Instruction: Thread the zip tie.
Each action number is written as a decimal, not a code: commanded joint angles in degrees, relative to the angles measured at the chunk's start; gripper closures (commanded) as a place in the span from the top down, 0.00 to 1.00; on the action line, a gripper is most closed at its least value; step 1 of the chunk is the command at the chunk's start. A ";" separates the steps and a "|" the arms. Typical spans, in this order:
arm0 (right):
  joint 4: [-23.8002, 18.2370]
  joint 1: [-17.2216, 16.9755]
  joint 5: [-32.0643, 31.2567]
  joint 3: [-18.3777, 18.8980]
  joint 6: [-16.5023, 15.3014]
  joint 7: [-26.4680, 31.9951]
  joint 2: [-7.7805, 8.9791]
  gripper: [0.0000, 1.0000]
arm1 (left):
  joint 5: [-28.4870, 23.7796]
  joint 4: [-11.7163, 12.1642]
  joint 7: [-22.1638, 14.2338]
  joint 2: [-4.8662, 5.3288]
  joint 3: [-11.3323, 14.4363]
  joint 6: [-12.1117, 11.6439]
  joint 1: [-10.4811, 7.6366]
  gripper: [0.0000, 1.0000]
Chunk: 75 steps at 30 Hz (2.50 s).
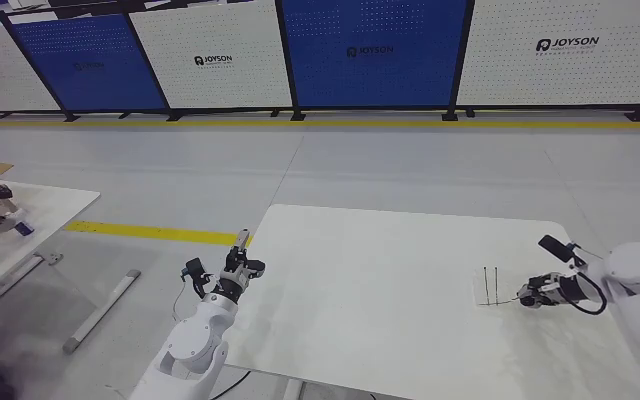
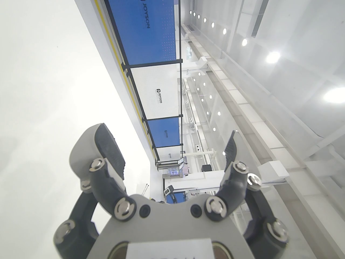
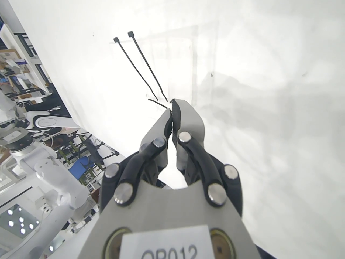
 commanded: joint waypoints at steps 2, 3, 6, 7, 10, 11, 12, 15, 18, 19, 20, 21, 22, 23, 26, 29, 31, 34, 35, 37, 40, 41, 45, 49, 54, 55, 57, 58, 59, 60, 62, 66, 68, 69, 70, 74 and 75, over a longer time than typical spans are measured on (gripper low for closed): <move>0.18 0.02 0.25 0.50 -0.69 -0.26 0.21 0.00 | 0.00 0.00 0.00 0.00 0.00 0.00 0.00 1.00; 0.12 -0.10 0.51 0.81 -1.18 -0.32 0.36 0.00 | 0.00 0.00 0.00 0.00 0.00 0.00 0.00 1.00; -0.21 -0.43 0.82 1.79 -2.05 -0.46 0.90 0.00 | 0.00 0.00 0.00 0.00 0.00 0.00 0.00 1.00; -0.46 -0.63 1.10 2.21 -2.61 -0.36 1.11 0.00 | 0.00 0.00 0.00 0.00 0.00 0.00 0.00 1.00; -1.09 -1.60 2.91 4.15 -4.23 0.63 2.02 0.00 | 0.00 0.00 0.00 0.00 0.00 0.00 0.00 1.00; -1.41 -1.91 2.95 4.72 -4.30 0.44 2.35 0.00 | 0.00 0.00 0.00 0.00 0.00 0.00 0.00 1.00; -2.03 -2.37 3.31 5.28 -4.63 0.51 2.66 0.00 | 0.00 0.00 0.00 0.00 0.00 0.00 0.00 1.00; -4.16 -4.38 5.21 7.88 -6.91 1.36 3.95 0.00 | 0.00 0.00 0.00 0.00 0.00 0.00 0.00 1.00; -5.73 -7.27 9.91 11.82 -9.61 2.59 5.41 0.00 | 0.00 0.00 0.00 0.00 0.00 0.00 0.00 1.00; -6.29 -8.31 11.72 13.00 -10.33 3.08 5.78 0.00 | 0.00 0.00 0.00 0.00 0.00 0.00 0.00 1.00; -6.90 -9.81 14.24 14.52 -11.43 3.83 6.25 0.00 | 0.00 0.00 0.00 0.00 0.00 0.00 0.00 1.00; -7.04 -10.20 14.63 14.78 -11.58 3.83 6.36 0.00 | 0.00 0.00 0.00 0.00 0.00 0.00 0.00 1.00; -7.04 -10.20 14.63 14.78 -11.58 3.83 6.36 0.00 | 0.00 0.00 0.00 0.00 0.00 0.00 0.00 1.00; -7.04 -10.20 14.63 14.78 -11.58 3.83 6.36 0.00 | 0.00 0.00 0.00 0.00 0.00 0.00 0.00 1.00; -7.04 -10.20 14.63 14.78 -11.58 3.83 6.36 0.00 | 0.00 0.00 0.00 0.00 0.00 0.00 0.00 1.00; -7.04 -10.20 14.63 14.78 -11.58 3.83 6.36 0.00 | 0.00 0.00 0.00 0.00 0.00 0.00 0.00 1.00; -7.04 -10.20 14.63 14.78 -11.58 3.83 6.36 0.00 | 0.00 0.00 0.00 0.00 0.00 0.00 0.00 1.00; -7.04 -10.20 14.63 14.78 -11.58 3.83 6.36 0.00 | 0.00 0.00 0.00 0.00 0.00 0.00 0.00 1.00; -7.04 -10.20 14.63 14.78 -11.58 3.83 6.36 0.00 | 0.00 0.00 0.00 0.00 0.00 0.00 0.00 1.00; -7.04 -10.20 14.63 14.78 -11.58 3.83 6.36 0.00 | 0.00 0.00 0.00 0.00 0.00 0.00 0.00 1.00; -9.99 -11.67 14.12 15.09 -12.42 -0.16 6.50 0.00 | 0.00 0.00 0.00 0.00 0.00 0.00 0.00 1.00; -11.80 -12.63 15.28 15.66 -14.11 -0.28 6.66 0.00 | 0.00 0.00 0.00 0.00 0.00 0.00 0.00 1.00; -19.16 -16.75 20.01 18.27 -18.03 -0.15 7.37 0.00 | 0.00 0.00 0.00 0.00 0.00 0.00 0.00 1.00; -30.33 -22.94 23.03 20.78 -18.03 -0.96 8.04 0.00 | 0.00 0.00 0.00 0.00 0.00 0.00 0.00 1.00; -35.69 -26.03 20.88 20.53 -18.03 -0.39 8.27 0.00 | 0.00 0.00 0.00 0.00 0.00 0.00 0.00 1.00; -35.69 -26.03 20.88 20.53 -18.03 -0.39 8.27 0.00 | 0.00 0.00 0.00 0.00 0.00 0.00 0.00 1.00; -35.69 -26.03 20.88 20.53 -18.03 -0.39 8.27 0.00 | 0.00 0.00 0.00 0.00 0.00 0.00 0.00 1.00; -35.69 -26.03 20.88 20.53 -18.03 -0.39 8.27 0.00 | 0.00 0.00 0.00 0.00 0.00 0.00 0.00 1.00; -35.69 -26.03 20.88 20.53 -18.03 -0.39 8.27 0.00 | 0.00 0.00 0.00 0.00 0.00 0.00 0.00 1.00; -35.69 -26.03 20.88 20.53 -18.03 -0.39 8.27 0.00 | 0.00 0.00 0.00 0.00 0.00 0.00 0.00 1.00; -35.69 -26.03 20.88 20.53 -18.03 -0.39 8.27 0.00 | 0.00 0.00 0.00 0.00 0.00 0.00 0.00 1.00; -35.69 -26.03 20.88 20.53 -18.03 -0.39 8.27 0.00 | 0.00 0.00 0.00 0.00 0.00 0.00 0.00 1.00; -35.69 -26.03 20.88 20.53 -18.03 -0.39 8.27 0.00 | 0.00 0.00 0.00 0.00 0.00 0.00 0.00 1.00; -35.69 -26.03 20.88 20.53 -18.03 -0.39 8.27 0.00 | 0.00 0.00 0.00 0.00 0.00 0.00 0.00 1.00; -35.69 -26.03 20.88 20.53 -18.03 -0.39 8.27 0.00 | 0.00 0.00 0.00 0.00 0.00 0.00 0.00 1.00; -36.17 -26.34 20.91 20.41 -18.03 -1.34 8.22 0.00 | 0.00 0.00 0.00 0.00 0.00 0.00 0.00 1.00; -37.64 -27.15 20.69 20.27 -18.03 -3.38 8.14 0.00 | 0.00 0.00 0.00 0.00 0.00 0.00 0.00 1.00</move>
